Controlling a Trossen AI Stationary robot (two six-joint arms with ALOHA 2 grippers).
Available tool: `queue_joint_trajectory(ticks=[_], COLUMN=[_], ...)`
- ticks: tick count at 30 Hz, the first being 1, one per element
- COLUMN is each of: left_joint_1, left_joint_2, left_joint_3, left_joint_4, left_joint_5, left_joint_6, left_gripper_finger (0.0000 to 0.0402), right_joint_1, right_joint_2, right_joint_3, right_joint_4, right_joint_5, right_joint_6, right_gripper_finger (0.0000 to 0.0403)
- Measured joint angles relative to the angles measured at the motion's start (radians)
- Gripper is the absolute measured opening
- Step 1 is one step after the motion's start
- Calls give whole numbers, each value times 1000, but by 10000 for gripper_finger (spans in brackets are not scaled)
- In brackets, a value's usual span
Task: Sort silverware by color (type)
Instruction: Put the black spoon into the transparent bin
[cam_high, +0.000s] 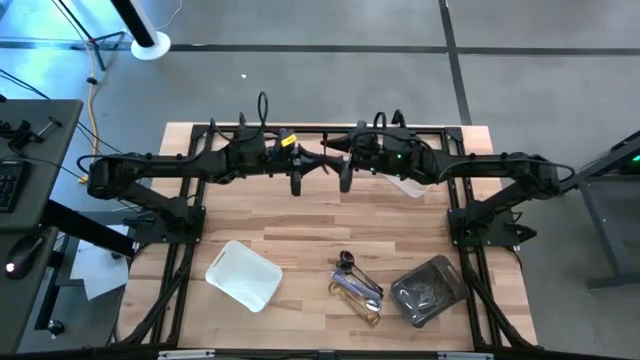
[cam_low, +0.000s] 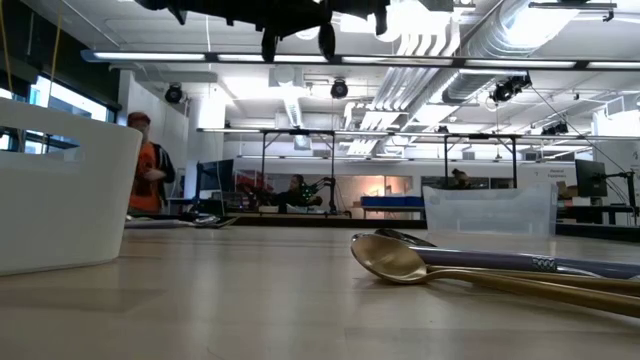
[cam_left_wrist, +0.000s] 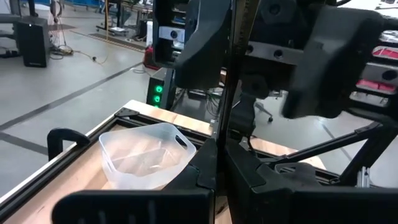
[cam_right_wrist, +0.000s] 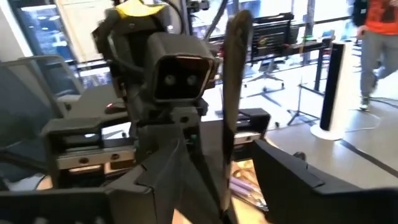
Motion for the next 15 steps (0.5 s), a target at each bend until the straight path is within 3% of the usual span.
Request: queue_joint_trajectory(ticks=[4, 12, 15], left_joint_1=[0, 0, 0], left_joint_2=[0, 0, 0], left_joint_3=[0, 0, 0], left_joint_4=[0, -2, -2], left_joint_5=[-2, -12, -21], left_joint_6=[0, 1, 0], left_gripper_finger=[0, 0, 0], right_joint_1=[0, 0, 0], right_joint_2=[-4, -4, -4], right_joint_3=[0, 0, 0], right_joint_4=[-1, -26, -26], right_joint_5=[37, 36, 38], right_joint_6=[0, 12, 29], right_gripper_finger=[138, 18, 8])
